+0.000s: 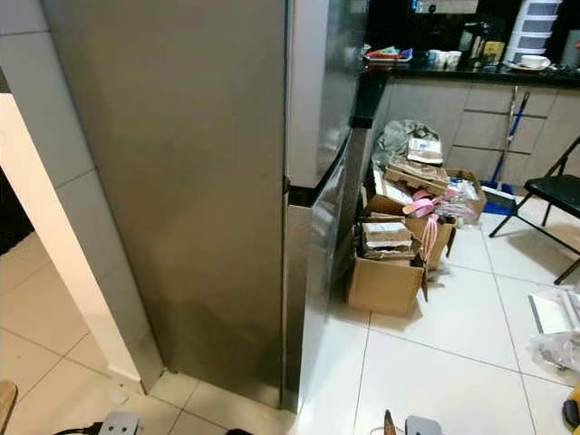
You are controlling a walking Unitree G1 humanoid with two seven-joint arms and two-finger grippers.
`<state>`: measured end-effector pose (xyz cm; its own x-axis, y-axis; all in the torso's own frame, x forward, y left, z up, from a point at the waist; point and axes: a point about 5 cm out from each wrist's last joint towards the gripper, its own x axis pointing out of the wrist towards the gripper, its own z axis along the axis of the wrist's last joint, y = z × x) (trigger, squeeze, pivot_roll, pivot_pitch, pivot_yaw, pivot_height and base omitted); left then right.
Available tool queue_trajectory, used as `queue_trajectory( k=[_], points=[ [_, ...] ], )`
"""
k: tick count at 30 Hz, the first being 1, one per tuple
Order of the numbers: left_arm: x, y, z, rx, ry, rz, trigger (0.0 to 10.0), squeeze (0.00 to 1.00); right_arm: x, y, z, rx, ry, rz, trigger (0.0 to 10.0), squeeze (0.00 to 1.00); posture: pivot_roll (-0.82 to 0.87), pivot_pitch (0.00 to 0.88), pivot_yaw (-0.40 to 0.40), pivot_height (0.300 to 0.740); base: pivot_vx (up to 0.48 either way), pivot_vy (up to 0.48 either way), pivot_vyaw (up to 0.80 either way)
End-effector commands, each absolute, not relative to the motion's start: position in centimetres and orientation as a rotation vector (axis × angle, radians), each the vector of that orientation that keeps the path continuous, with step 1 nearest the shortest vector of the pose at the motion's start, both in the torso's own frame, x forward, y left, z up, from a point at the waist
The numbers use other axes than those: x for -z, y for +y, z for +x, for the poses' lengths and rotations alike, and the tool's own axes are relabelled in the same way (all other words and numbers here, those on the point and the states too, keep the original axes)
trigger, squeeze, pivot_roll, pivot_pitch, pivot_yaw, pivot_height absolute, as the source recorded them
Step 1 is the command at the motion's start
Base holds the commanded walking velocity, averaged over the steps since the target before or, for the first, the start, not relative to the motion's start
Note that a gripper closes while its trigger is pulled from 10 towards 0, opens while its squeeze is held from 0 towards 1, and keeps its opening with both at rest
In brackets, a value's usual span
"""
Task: Restocking fridge
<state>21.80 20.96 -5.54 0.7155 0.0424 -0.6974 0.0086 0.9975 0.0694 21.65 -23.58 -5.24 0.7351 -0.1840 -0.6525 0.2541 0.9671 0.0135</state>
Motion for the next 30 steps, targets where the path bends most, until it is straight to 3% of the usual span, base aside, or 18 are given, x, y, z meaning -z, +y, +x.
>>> queue_trajectory(
  k=[1, 18, 30],
  points=[
    [5.88, 20.99, 21.31, -0.027, 0.793, 0.063, 10.0, 0.0, 5.31, -23.75, 21.42, 0.244, 0.704, 0.098, 10.0, 0.0, -0.01, 0.078, 0.008, 0.74, 0.0, -0.3, 0.0],
    [6.07, 21.25, 20.98, -0.039, 0.804, 0.065, 10.0, 0.0, 5.23, -23.69, 21.55, 0.235, 0.699, 0.092, 10.0, 0.0, -0.01, 0.087, 0.007, 0.74, 0.0, -0.291, 0.0],
    [6.03, 21.93, 20.95, -0.08, 0.811, 0.066, 10.0, 0.0, 5.24, -23.63, 21.56, 0.233, 0.701, 0.095, 10.0, 0.0, 0.0, 0.089, 0.011, 0.74, 0.0, 0.0, 0.0]
  ],
)
